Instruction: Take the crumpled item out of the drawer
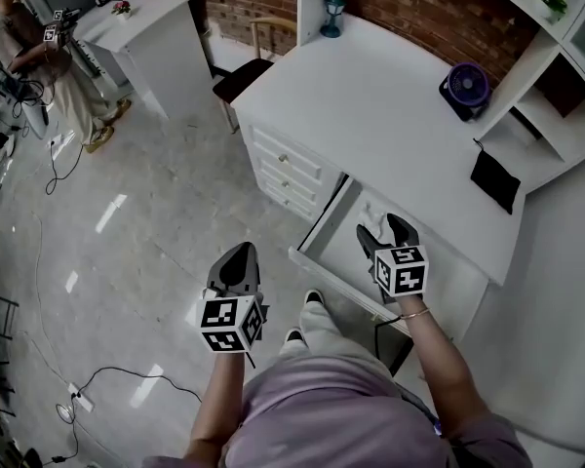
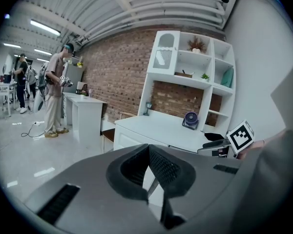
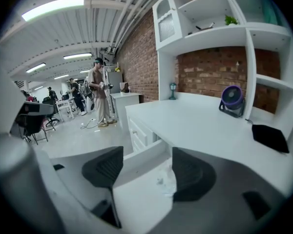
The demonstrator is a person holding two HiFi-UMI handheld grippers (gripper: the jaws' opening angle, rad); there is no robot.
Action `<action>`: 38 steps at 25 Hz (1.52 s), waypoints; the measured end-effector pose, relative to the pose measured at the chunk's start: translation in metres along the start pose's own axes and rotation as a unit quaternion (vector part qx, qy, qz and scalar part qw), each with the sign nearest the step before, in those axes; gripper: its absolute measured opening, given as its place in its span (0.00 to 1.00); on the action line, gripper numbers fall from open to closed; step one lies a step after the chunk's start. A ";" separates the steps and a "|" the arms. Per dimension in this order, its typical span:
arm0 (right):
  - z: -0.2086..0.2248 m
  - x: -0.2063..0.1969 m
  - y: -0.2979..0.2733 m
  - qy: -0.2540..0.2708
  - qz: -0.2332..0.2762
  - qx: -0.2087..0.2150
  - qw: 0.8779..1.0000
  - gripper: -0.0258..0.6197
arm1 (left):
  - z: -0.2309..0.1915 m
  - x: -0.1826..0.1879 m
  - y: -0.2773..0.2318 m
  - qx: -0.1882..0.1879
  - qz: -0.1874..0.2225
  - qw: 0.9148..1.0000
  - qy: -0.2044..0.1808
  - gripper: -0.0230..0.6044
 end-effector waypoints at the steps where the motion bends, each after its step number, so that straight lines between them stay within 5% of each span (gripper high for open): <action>1: 0.003 -0.003 -0.005 0.000 -0.006 0.001 1.000 0.52 | 0.000 -0.001 -0.002 0.003 -0.002 1.000 0.000 0.04; 19: 0.019 -0.060 -0.074 0.013 -0.111 0.006 0.994 0.52 | -0.010 -0.002 -0.013 0.037 -0.016 0.999 -0.008 0.04; 38: 0.041 -0.111 -0.122 0.069 -0.222 0.011 0.973 0.52 | -0.015 -0.008 -0.026 0.069 -0.027 0.997 0.000 0.04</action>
Point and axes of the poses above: the fingertips, and each gripper's own axes: y backward along the fingers, z to its right, x out of its top, the point moved 9 cm from there along y, backward along the fingers, and after that the axes turned 15 degrees about z, right-handed, at the moved point
